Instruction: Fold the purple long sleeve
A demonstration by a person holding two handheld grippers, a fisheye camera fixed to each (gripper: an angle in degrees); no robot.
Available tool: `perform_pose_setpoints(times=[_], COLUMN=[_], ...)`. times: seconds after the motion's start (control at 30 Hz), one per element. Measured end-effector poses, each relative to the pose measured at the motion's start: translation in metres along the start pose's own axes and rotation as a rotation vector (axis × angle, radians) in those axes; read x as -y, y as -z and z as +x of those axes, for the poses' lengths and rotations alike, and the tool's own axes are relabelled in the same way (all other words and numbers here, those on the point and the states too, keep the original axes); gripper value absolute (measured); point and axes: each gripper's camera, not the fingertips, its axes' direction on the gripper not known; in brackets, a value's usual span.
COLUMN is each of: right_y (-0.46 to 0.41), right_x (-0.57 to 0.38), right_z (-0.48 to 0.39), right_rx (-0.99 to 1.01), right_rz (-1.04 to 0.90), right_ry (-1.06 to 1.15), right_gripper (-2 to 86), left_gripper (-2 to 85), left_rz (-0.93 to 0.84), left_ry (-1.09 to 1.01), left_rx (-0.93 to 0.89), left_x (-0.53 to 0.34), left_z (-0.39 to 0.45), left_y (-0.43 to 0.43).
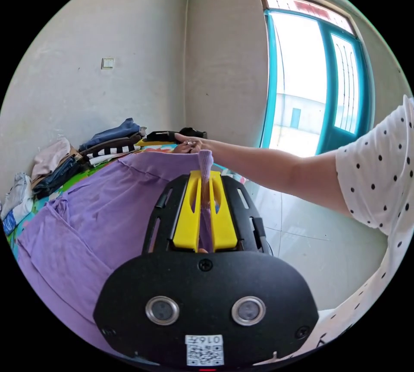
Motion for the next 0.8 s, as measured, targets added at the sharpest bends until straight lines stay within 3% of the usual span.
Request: perform_pose_setpoints(times=[0.37, 0.53, 0.7, 0.8], right_y=[-0.133, -0.195, -0.25, -0.3], right_x=[0.125, 0.135, 0.125, 0.111], right_z=[0.065, 0.087, 0.084, 0.057], right_rx=[-0.248, -0.42, -0.468, -0.603], right_rz=[-0.008, 0.015, 0.031, 0.005], right_ry=[0.007, 0.064, 0.157, 0.291], right_gripper=[9.4, 1.9, 0.8, 0.5], left_gripper=[-0.7, -0.7, -0.7, -0.7], left_rz=[0.014, 0.028, 0.063, 0.117], left_ry=[0.031, 0.005, 0.008, 0.003], left_rx=[-0.113, -0.122, -0.134, -0.126], left_x=[-0.046, -0.077, -0.111, -0.135], left_z=[-0.023, -0.029, -0.039, -0.046], left_y=[0.002, 0.023, 0.061, 0.102])
